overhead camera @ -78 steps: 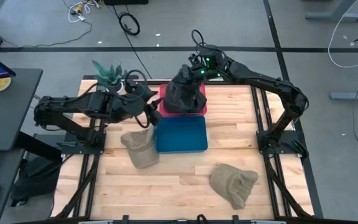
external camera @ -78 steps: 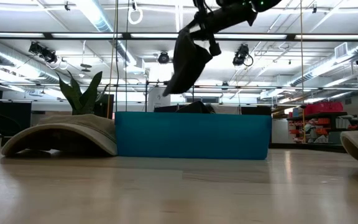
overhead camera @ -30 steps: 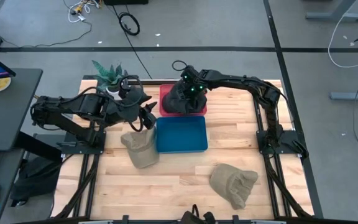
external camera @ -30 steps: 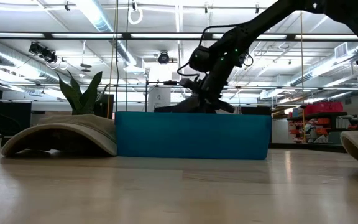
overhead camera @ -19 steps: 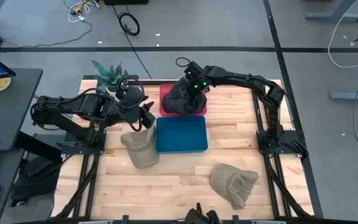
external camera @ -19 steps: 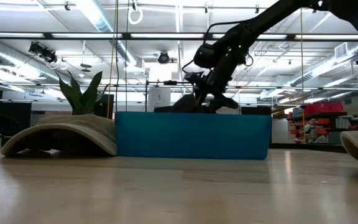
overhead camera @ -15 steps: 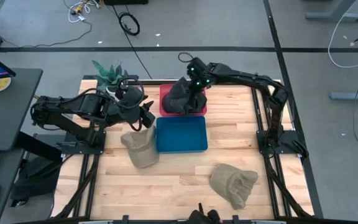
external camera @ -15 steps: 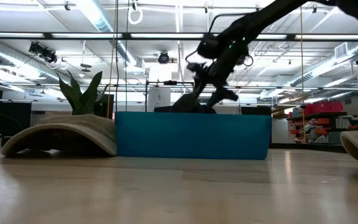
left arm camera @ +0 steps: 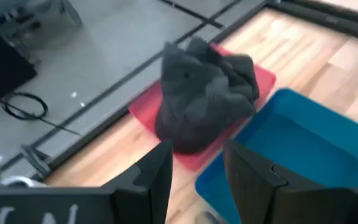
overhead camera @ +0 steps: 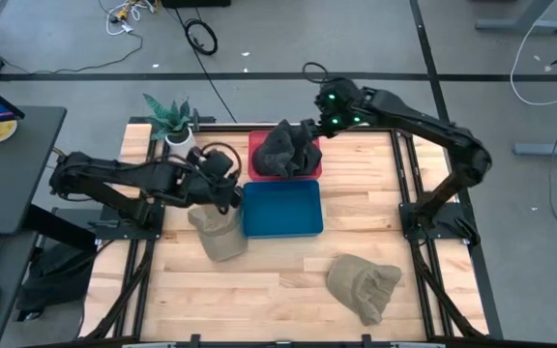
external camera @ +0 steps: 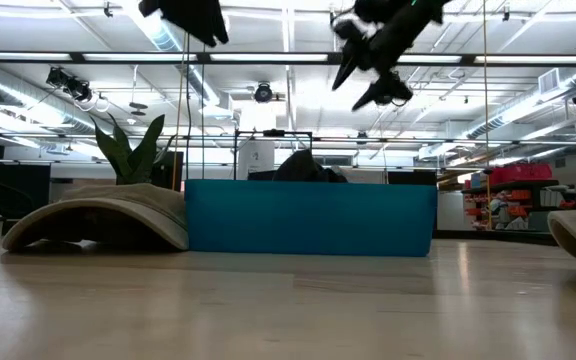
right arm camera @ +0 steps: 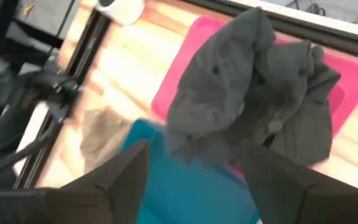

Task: Pick & Place hat
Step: Put the top brown cap into the blue bin

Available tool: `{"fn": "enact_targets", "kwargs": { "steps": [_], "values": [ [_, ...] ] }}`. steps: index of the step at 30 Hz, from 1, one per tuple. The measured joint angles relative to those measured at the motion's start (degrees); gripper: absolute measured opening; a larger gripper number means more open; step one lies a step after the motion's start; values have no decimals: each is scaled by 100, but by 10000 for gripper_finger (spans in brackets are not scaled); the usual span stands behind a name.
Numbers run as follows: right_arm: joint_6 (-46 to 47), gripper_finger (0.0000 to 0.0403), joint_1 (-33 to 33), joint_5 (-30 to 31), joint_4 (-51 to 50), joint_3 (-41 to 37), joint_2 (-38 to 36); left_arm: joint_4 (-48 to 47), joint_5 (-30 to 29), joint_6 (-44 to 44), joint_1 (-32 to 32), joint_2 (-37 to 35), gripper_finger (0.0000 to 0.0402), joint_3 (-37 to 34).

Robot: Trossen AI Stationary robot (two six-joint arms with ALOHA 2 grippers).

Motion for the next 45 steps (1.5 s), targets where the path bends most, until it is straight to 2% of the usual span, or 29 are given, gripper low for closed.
{"fn": "enact_targets", "kwargs": {
  "steps": [3, 7, 10, 14, 17, 25, 29, 32, 35, 39, 42, 45],
  "values": [
    [-256, 236, 228, 252, -110, 0, -337, 505, 315, 67, 0, 0, 147, -405],
    [-289, 212, 713, 1540, -467, 2, -572, 1545, 868, 538, 1, 2, 147, -889],
    [53, 200, 950, 2031, -927, 2, -584, 2198, 1090, 765, 15, 4, 147, -1085],
    [418, 190, 1092, 2086, -1315, 2, -506, 2346, 1076, 828, 20, 2, 147, -1099],
    [444, 187, 1197, 2105, -1340, 0, -455, 2160, 1284, 825, -6, 2, 147, -1096],
    [214, 187, 1506, 2215, -1334, 0, -436, 261, 1415, 460, 15, -13, 147, -1103],
    [7, 187, 1616, 2296, -1156, 0, -436, -188, 1595, 382, 183, -13, 147, -1103],
    [-255, 187, 1713, 2364, -790, 0, -436, -128, 1769, 762, 365, -13, 147, -1129],
    [-355, 187, 1807, 2369, -502, 0, -436, 446, 2107, 1145, 630, -25, 147, -1446],
    [-480, 187, 1913, 2368, -360, 0, -398, 775, 2947, 1421, 1043, -81, 147, -2130],
    [-485, 187, 1987, 2368, -386, 0, -312, 837, 3106, 1426, 1253, -68, 147, -2770],
    [-481, 187, 2087, 2369, -380, 0, -195, 1200, 3574, 1548, 1422, -134, 147, -3332]
  ]
}}
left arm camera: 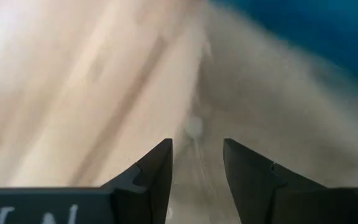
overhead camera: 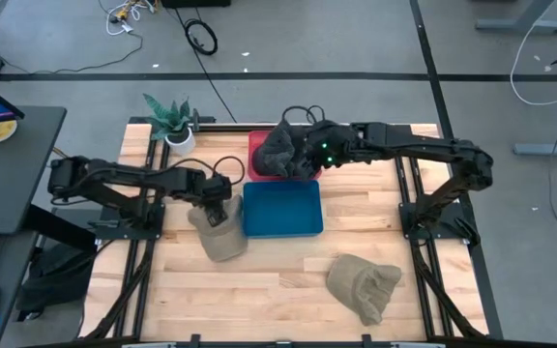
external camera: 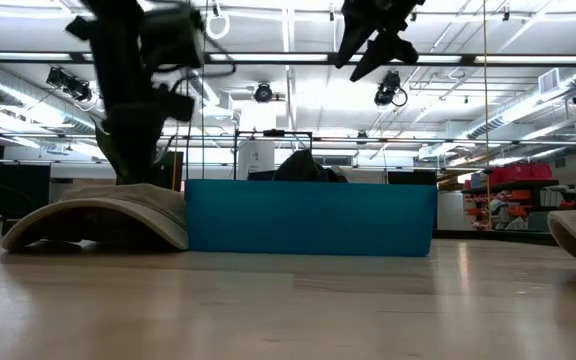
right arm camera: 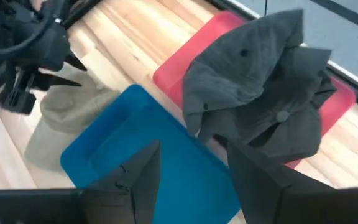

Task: Pick & Place hat
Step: Put the top brown cap into the blue bin

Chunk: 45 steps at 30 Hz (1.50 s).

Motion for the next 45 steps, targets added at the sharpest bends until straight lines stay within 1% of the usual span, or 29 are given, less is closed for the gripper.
{"fn": "enact_targets", "kwargs": {
  "steps": [2, 5, 7, 10, 12, 19, 26, 28, 29, 31, 33, 34, 40, 42, 45],
  "values": [
    [35, 187, 84, -5, 0, 0, 96, 312, 252, 63, 81, 3, 147, -314],
    [42, 187, 232, -20, 25, 0, 247, 546, 286, 88, 181, -2, 147, -677],
    [99, 187, 344, -21, 49, 0, 369, 788, 333, 99, 237, -2, 147, -865],
    [224, 187, 472, -60, 87, 0, 536, 1215, 679, 124, 277, -2, 147, -1126],
    [278, 187, 530, -155, 206, 0, 638, 1415, 774, 218, 270, -2, 147, -1250],
    [589, 187, 655, -532, 594, -2, 892, 1727, 690, 233, 274, -19, 147, -1636],
    [697, 187, 686, -565, 845, -2, 920, 1820, 860, 385, 292, -28, 149, -1807],
    [779, 187, 686, -566, 881, -2, 920, 1810, 804, 465, 292, -28, 135, -1809],
    [802, 187, 686, -565, 900, -2, 920, 1803, 755, 487, 292, -28, 121, -1812],
    [807, 187, 686, -565, 998, -2, 920, 1805, 708, 583, 292, -28, 79, -1815],
    [821, 187, 686, -565, 1037, -2, 920, 1814, 707, 749, 292, -26, 28, -1817],
    [836, 187, 686, -565, 1055, -2, 920, 1814, 705, 778, 292, -26, 17, -1817],
    [950, 187, 690, -566, 1071, -2, 920, 1611, 891, 700, 301, -267, 6, -1774],
    [934, 187, 701, -586, 1069, -2, 920, 1212, 986, 676, 298, -443, 5, -1620],
    [908, 187, 734, -608, 1067, -2, 920, 802, 955, 769, 297, -807, 4, -1137]
  ]
}}
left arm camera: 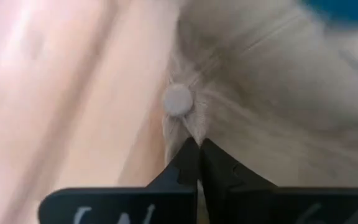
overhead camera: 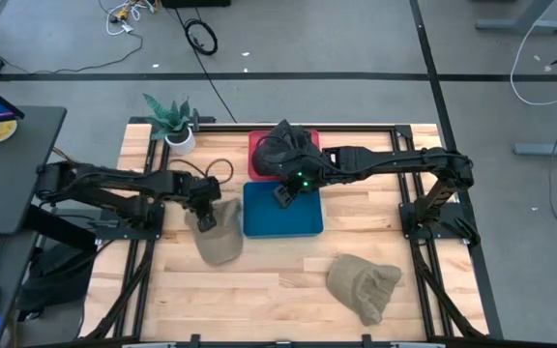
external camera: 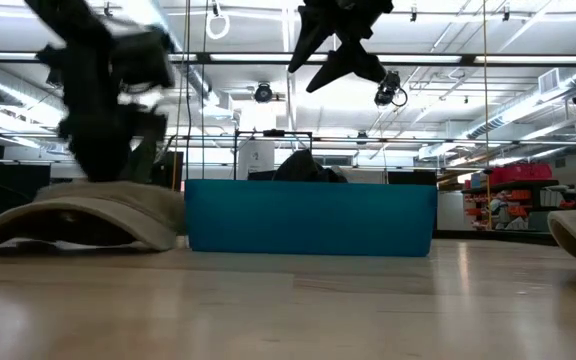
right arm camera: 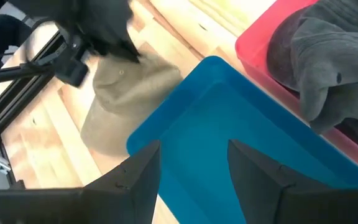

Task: Pick & Place hat
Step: Put the top brown cap into the blue bin

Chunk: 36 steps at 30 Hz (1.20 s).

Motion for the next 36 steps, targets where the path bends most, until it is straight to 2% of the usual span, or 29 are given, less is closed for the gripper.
{"fn": "enact_targets", "kwargs": {
  "steps": [3, 10, 12, 15, 19, 27, 32, 36],
  "values": [
    [-30, 187, 34, -2, -2, 0, 0, -776, -109, 170, 0, -325, 3, 519],
    [-378, 187, 46, -76, 13, 0, 0, -1873, -213, 649, -7, -807, 2, 2196],
    [-547, 187, 14, -294, 193, 0, 0, -2179, -103, 864, -7, -832, 2, 2707],
    [-924, 190, -51, -953, 788, 0, 0, -2388, 219, 1142, -5, -834, 2, 3421],
    [-1523, 209, -120, -1223, 1516, 54, 0, -2472, 434, 1370, -7, -830, 2, 4027],
    [-2444, 296, -448, -1296, 2108, 727, -5, -2691, 433, 1368, -7, -826, 1, 4257],
    [-2337, 345, -643, -1855, 2448, 859, -13, -2668, 426, 1378, -6, -735, 1, 4262],
    [-2162, 360, -732, -2049, 2485, 860, 20, -2551, 483, 1461, -7, -592, 1, 4261]
  ]
}}
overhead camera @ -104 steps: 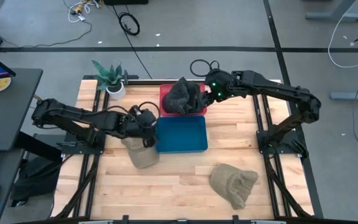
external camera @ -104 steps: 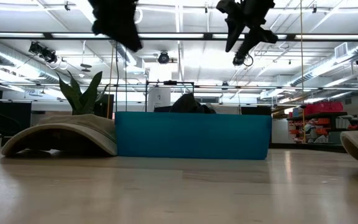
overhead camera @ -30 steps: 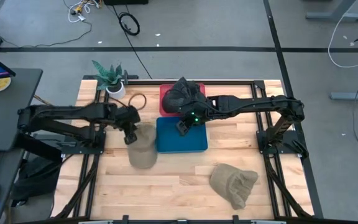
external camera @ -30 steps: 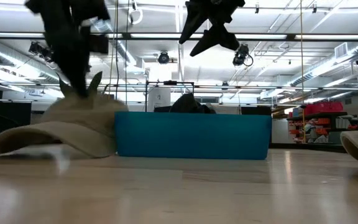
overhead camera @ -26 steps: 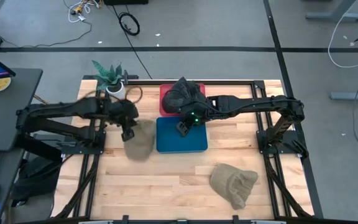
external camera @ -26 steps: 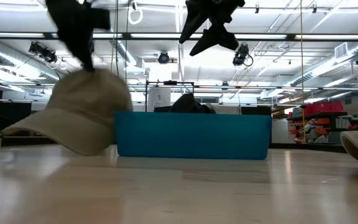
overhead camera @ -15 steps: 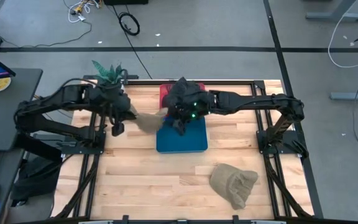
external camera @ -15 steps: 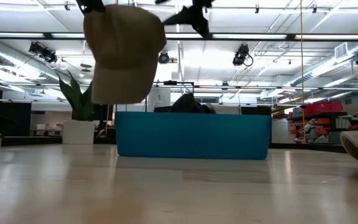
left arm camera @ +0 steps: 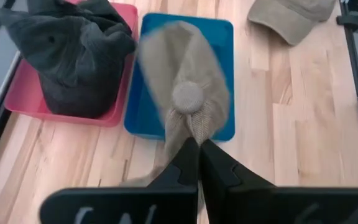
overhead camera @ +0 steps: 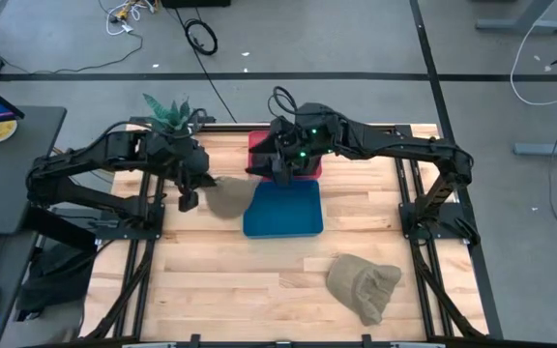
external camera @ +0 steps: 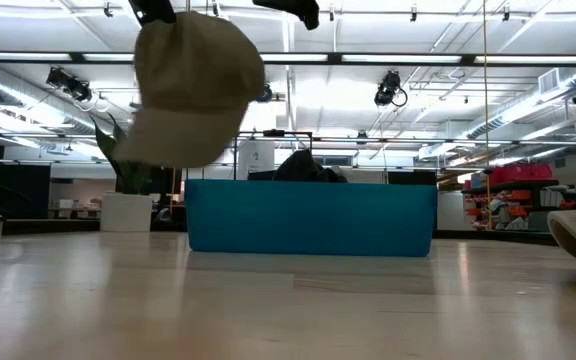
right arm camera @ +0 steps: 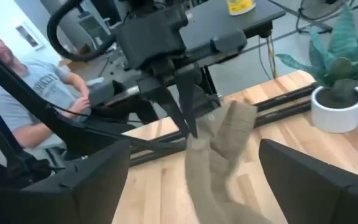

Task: Pick & Place hat
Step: Put the top brown cap into the blue bin

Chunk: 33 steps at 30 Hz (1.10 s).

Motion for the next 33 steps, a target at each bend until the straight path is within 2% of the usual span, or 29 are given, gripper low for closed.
{"fn": "enact_targets", "kwargs": {
  "steps": [3, 10, 25, 29, 33],
  "values": [
    [171, 361, -24, -160, 4, 4, 111, 271, 238, 119, 1, 162, 1, 5],
    [550, 361, -23, -662, -88, 0, 415, 467, 363, 338, -32, 496, 1, 2],
    [1456, 355, -17, -1832, -48, 0, 979, 972, 435, 481, -136, 560, 1, 7],
    [1590, 320, -4, -1878, 140, 2, 1073, 1011, 436, 509, -136, 560, 1, 7],
    [1543, 251, 2, -1944, 194, 3, 1098, 1061, 437, 512, -136, 560, 1, 7]
  ]
}}
